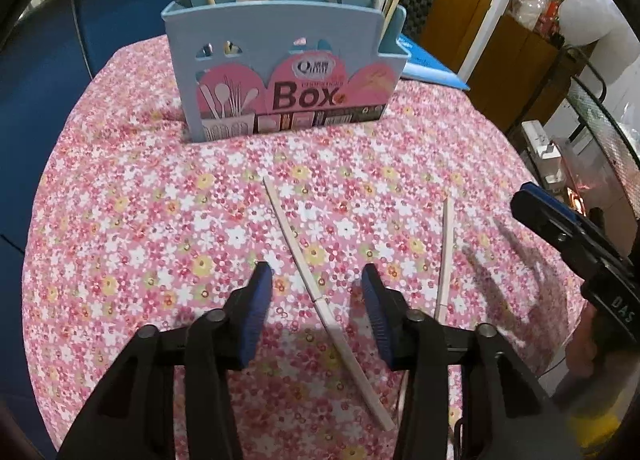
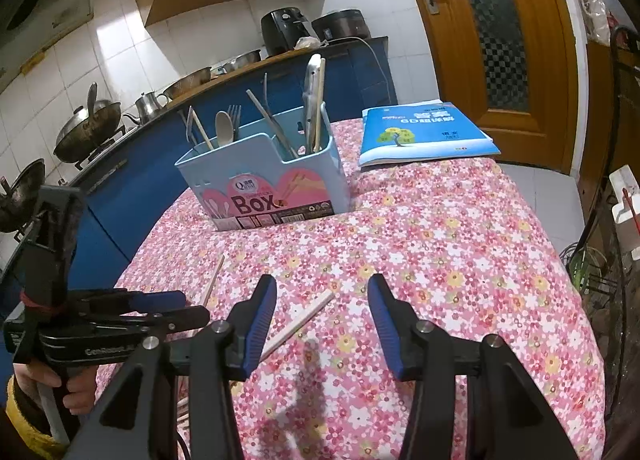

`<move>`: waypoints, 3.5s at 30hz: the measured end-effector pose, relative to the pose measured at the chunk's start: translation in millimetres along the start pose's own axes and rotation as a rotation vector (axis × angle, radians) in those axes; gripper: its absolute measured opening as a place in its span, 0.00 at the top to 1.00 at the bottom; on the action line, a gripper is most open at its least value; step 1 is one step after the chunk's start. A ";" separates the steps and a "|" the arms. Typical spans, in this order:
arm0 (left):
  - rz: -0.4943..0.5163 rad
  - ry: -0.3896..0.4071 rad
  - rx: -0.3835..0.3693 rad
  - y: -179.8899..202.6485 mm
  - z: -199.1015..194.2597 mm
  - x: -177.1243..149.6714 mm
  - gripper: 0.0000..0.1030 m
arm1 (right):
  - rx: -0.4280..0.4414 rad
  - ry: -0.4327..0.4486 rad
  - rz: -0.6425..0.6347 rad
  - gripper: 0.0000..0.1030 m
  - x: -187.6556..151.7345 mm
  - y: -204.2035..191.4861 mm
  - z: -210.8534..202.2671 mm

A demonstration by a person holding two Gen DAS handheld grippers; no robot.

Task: Organize utensils
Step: 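Move both tools back down to the chopsticks on the tablecloth, then close the left tool on a wooden chopstick, then lower the right tool onto the beige plastic fork and grasp it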

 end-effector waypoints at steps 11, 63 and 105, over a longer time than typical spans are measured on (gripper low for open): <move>0.036 -0.040 0.065 10.6 19.9 7.7 0.76 | 0.022 0.007 0.031 0.50 -6.2 9.5 0.2; -0.262 0.176 -0.157 -76.7 -60.3 -3.8 0.98 | -0.026 -0.308 -0.558 0.43 -40.7 -89.8 24.3; -0.269 0.264 -0.156 -81.4 -75.6 7.5 0.98 | 0.288 -0.169 -0.190 0.93 24.8 -88.7 78.1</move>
Point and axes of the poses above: each gripper's, at about its wrist camera, not at the fingertips, and z roughly the way its jaws point, y to its right, x to its top, the point moved 4 cm from there along z, roughly the way its jaws point, and after that the axes turned 13 degrees about -z, right-handed, at the moved point
